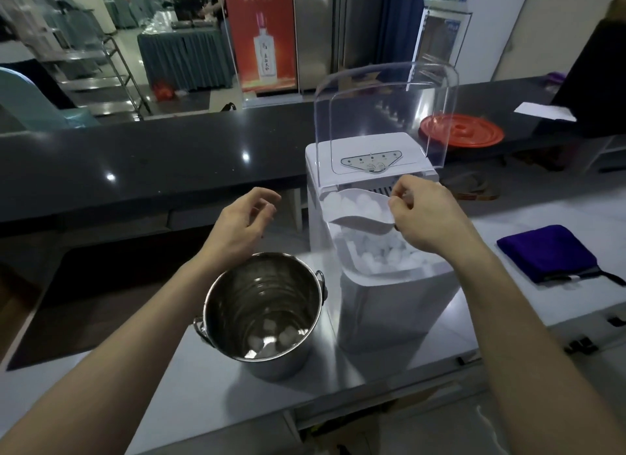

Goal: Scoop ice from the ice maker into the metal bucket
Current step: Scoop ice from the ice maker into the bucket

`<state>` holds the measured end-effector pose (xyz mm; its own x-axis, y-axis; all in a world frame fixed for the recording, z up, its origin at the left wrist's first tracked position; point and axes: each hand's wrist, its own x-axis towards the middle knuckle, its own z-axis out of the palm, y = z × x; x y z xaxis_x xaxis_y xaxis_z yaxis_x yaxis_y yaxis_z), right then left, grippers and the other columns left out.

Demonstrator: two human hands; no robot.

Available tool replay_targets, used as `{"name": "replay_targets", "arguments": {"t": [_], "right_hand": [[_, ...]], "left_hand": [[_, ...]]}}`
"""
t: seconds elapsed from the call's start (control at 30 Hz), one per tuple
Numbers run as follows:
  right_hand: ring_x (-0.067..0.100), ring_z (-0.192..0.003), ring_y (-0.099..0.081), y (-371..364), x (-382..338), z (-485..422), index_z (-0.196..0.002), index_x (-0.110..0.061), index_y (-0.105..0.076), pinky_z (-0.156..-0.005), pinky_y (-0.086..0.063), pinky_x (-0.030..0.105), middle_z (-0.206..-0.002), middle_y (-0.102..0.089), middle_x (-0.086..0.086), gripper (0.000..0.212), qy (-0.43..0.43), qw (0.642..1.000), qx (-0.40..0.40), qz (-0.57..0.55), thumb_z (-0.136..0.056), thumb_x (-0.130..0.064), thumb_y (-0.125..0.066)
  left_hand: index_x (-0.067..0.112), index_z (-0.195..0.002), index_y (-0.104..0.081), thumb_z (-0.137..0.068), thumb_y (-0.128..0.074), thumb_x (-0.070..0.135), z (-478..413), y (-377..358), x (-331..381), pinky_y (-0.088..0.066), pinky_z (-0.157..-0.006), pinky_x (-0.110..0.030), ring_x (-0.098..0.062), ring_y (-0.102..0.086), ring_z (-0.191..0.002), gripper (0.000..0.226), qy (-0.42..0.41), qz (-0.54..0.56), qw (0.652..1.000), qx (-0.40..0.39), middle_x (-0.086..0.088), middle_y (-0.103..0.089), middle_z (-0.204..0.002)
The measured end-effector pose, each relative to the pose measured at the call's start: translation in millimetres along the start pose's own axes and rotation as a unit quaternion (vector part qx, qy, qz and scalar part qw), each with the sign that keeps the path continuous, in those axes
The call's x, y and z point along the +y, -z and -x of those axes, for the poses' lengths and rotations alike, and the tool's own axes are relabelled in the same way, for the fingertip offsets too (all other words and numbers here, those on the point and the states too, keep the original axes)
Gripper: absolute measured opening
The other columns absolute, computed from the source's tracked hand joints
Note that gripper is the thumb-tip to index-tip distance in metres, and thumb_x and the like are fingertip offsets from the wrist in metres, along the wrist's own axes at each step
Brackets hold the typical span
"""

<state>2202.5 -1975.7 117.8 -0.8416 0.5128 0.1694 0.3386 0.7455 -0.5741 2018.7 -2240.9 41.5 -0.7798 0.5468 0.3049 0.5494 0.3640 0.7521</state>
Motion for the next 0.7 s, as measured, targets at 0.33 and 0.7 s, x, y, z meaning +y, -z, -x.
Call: {"name": "replay_targets", "arguments": {"t": [0.33, 0.7], "right_hand": [[0.022, -0.084, -0.064, -34.7, -55.8, 32.0, -0.091, -0.024, -0.057, -0.072, -0.052, 0.038, -0.085, -0.068, -0.003, 0.014, -0.004, 1.000, 0.011, -0.011, -0.105, -0.024, -0.051], [0.025, -0.085, -0.060, -72.8, -89.2, 60.6, -0.096, -0.020, -0.057, -0.069, -0.045, 0.035, -0.088, -0.067, 0.002, 0.011, 0.003, 1.000, 0.008, 0.001, -0.105, -0.023, -0.051]], "left_hand": [[0.026, -0.122, -0.075, -0.109, -0.056, 0.044, 10.2, 40.2, -67.8, -0.050, -0.092, -0.037, -0.017, -0.066, -0.105, 0.030, 0.069, -0.212, 0.969, -0.107, 0.006, -0.072, -0.111], [0.036, -0.096, -0.070, -0.105, -0.065, 0.039, 32.7, 37.4, -87.0, -0.052, -0.073, -0.033, -0.007, -0.066, -0.083, 0.011, 0.028, -0.205, 0.961, -0.185, 0.013, -0.070, -0.087]]}}
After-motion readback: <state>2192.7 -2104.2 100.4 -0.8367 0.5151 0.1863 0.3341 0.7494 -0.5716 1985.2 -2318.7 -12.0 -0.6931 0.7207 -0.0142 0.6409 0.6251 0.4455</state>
